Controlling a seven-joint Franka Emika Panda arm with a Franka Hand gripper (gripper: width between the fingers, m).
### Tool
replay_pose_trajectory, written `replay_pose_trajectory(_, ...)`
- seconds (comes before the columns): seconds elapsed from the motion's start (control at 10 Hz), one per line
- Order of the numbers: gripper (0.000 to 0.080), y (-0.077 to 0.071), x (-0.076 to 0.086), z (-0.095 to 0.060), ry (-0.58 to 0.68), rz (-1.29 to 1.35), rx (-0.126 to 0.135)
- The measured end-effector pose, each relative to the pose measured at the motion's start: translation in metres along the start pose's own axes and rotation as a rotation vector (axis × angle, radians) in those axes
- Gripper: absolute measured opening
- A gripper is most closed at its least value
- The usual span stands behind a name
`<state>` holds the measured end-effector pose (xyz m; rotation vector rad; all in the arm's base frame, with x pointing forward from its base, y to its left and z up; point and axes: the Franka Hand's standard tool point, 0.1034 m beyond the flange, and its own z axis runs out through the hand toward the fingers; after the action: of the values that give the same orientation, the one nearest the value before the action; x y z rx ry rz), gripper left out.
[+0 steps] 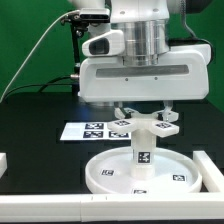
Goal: Assemble round table
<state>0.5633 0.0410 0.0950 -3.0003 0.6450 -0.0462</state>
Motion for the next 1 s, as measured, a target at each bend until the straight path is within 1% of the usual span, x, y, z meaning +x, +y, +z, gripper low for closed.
replay_pose_trajectory(0.1,0.0445,0.0004,-0.0003,0.0000,0.010,0.131,-0.001)
replay_pose_trajectory(0.3,0.0446,0.0006,-0.0004,0.0000,0.027,0.363,0.007)
replay_pose_trajectory(0.4,0.0446,0.0010,-0.0005,0.0000,0.033,0.428,0.014)
replay_pose_trajectory(0.5,0.0446,0.0013,-0.0005,-0.0001,0.029,0.556,0.024)
replay_pose_trajectory(0.7,0.0446,0.0015,-0.0001,-0.0002,0.021,0.759,0.036)
replay_pose_trajectory(1.0,0.0448,0.0013,0.0007,-0.0002,0.017,0.971,0.042)
